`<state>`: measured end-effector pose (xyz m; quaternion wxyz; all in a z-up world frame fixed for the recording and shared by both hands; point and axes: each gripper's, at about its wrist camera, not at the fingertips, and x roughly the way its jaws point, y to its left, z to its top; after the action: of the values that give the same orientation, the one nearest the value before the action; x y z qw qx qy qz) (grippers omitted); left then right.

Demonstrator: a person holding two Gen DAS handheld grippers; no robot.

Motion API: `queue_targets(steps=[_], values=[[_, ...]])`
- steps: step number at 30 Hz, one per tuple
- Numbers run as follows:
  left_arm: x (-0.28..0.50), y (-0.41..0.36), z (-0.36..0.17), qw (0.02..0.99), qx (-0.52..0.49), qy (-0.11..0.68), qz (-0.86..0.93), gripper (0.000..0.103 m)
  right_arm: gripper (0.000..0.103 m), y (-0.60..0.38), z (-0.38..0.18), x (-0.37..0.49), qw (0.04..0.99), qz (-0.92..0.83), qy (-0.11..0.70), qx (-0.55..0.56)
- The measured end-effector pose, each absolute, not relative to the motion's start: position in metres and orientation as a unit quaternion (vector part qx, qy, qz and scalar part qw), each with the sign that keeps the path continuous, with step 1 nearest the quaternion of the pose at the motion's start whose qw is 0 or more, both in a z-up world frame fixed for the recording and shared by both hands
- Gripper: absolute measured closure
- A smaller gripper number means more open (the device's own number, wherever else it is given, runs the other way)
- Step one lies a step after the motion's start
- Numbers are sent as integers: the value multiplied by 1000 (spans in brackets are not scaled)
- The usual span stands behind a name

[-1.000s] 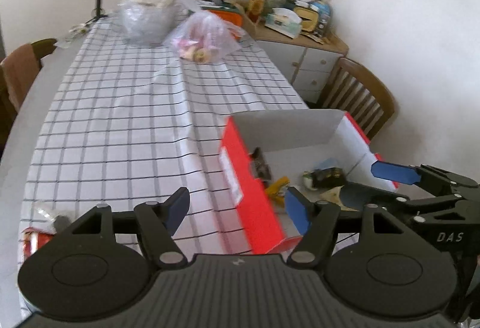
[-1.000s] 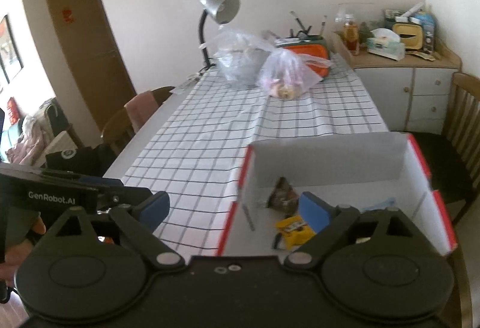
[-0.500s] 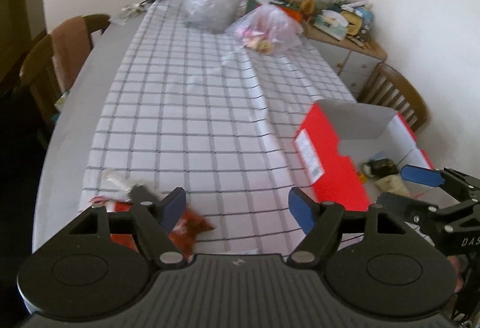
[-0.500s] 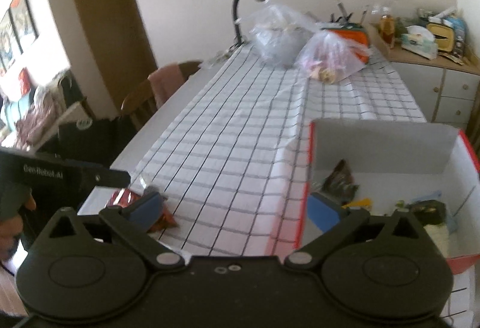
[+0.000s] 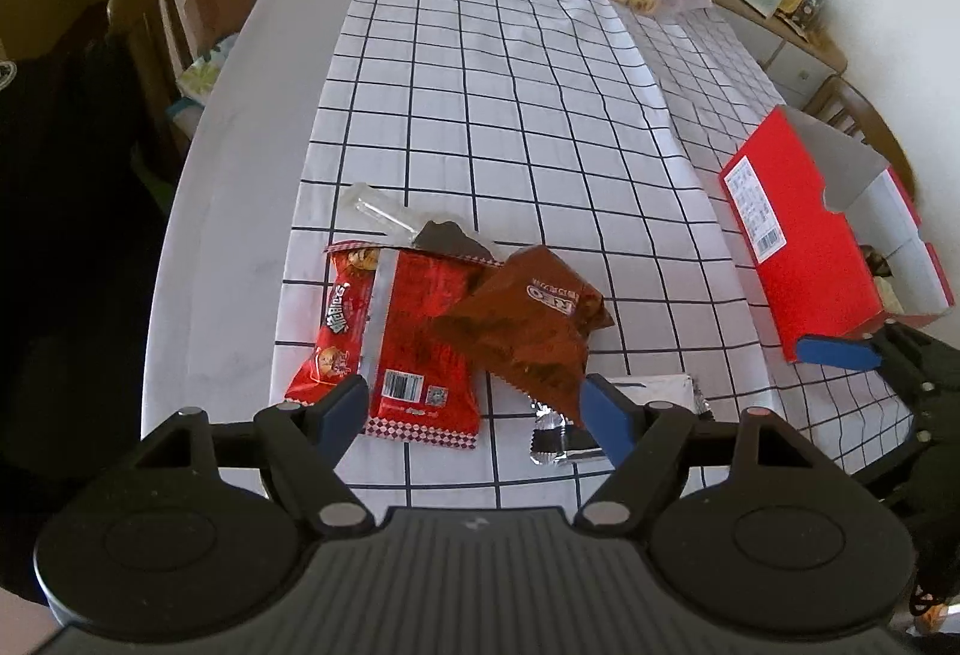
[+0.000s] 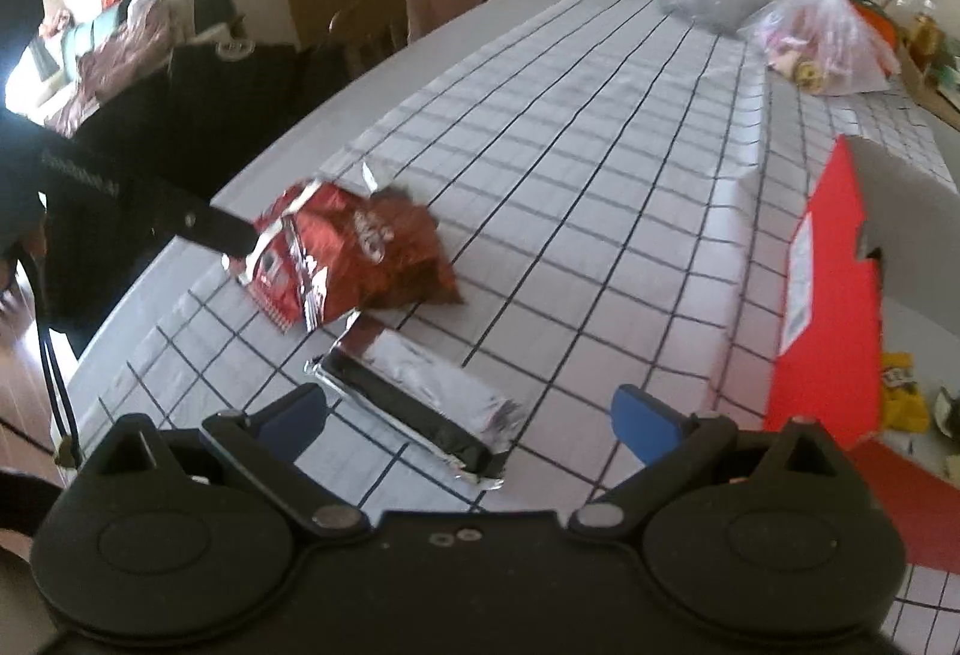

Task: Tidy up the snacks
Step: 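Grasp the brown Oreo bag with the left gripper while the right gripper grasps the silver foil packet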

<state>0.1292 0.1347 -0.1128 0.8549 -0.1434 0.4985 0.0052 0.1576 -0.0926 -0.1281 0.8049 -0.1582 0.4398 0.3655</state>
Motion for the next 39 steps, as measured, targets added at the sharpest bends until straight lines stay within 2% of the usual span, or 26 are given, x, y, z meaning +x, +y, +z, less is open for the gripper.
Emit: queue_targets(steps=[6,19,27,34,39], values=[[155,107,-109,864,-47,498,-59,25,3,-70,-142,165,780,392,439,-211],[216,81,-145,826,22,557,-87,25,11,-36,-173,170,723,446,438,-294],[226,79,-155,816,34,571,-78,26,23,-36,-185,180,719,447,449,-286],[221,79,-155,818,36,569,-70,27,39,-44,-182,166,730,441,446,-272],[214,78,-153,821,37,565,-66,35,50,-52,-178,150,748,419,441,-265]])
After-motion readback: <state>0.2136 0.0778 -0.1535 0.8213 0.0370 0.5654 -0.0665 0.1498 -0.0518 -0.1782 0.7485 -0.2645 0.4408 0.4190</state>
